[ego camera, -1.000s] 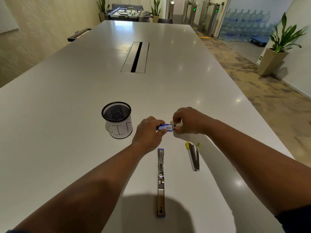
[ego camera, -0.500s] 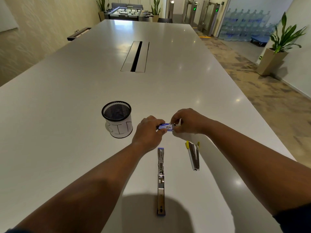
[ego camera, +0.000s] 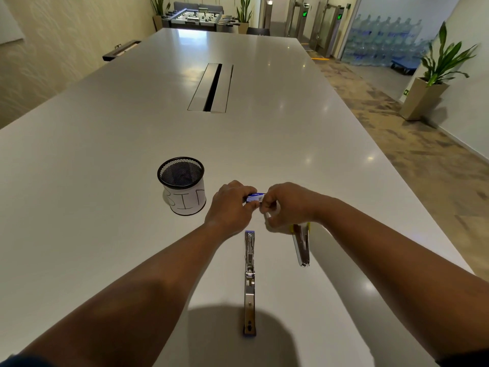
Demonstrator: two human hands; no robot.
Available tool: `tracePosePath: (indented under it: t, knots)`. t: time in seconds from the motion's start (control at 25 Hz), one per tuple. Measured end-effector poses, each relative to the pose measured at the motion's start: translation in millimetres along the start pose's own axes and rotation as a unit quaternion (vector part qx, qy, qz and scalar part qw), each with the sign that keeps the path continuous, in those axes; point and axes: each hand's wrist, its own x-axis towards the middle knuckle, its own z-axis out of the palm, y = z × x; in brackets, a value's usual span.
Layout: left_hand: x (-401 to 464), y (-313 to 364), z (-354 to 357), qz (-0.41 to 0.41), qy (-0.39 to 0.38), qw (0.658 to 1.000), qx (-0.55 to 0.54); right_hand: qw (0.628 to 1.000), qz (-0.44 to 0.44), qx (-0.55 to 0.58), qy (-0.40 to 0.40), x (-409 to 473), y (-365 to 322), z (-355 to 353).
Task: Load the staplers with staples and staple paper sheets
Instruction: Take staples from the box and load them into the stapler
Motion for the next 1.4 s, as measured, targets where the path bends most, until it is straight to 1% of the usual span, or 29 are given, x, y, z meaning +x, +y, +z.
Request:
tracePosePath:
  t: [0.04,0.12,0.16,0.2,0.28,0.32,0.36,0.44,0.56,0.64,0.92,1.16,1.4]
  knots:
    - [-0.3,-0.1,0.0,0.001,0.000,1.000,-0.001,1.000,0.003,-0.009,-0.006,-0.5,-1.2,3.7]
    - [-0.6,0.3,-0.2,0.001,0.000,1.000,-0.002,1.000,0.004,0.026,0.009,-2.0,-1.0,3.8]
    - [-0.4,0.7,-0.5,-0.001,-0.001,1.000,0.001,0.997,0.010,0.061,0.039,-2.8,0.3,1.6]
    - [0.1,1.0,-0.9,-0.002,-0.002,1.000,0.006,0.991,0.029,0.094,0.086,-3.3,3.8,-0.2]
    - [0.4,0.9,-1.1,-0.002,-0.005,1.000,0.011,0.965,0.108,0.150,0.184,-4.2,13.5,-0.5]
    - [0.4,1.0,-1.1,-0.002,-0.005,1.000,0.010,0.950,0.153,0.175,0.208,-3.9,18.8,1.8]
    - [0.4,1.0,-1.0,-0.002,-0.005,1.000,0.008,0.939,0.188,0.196,0.211,-3.3,23.2,5.0]
    - [0.5,1.1,-1.2,-0.003,-0.006,1.000,0.009,0.928,0.223,0.231,0.191,-1.3,26.0,9.9]
    - [0.3,2.3,-1.4,0.001,-0.004,1.000,0.014,0.908,0.237,0.294,0.181,4.2,23.7,11.5]
    - [0.5,2.1,-1.6,0.003,-0.004,1.000,0.013,0.899,0.247,0.313,0.179,8.3,19.6,11.2]
    - [1.1,1.1,-1.5,0.006,-0.007,1.000,0.014,0.891,0.271,0.315,0.182,13.1,11.4,10.3]
    - [1.5,0.3,-1.3,0.012,-0.007,1.000,0.020,0.897,0.254,0.314,0.181,14.8,3.5,13.4]
    - [0.8,0.8,-0.8,0.010,0.002,1.000,0.012,0.893,0.249,0.330,0.175,11.9,3.8,12.7]
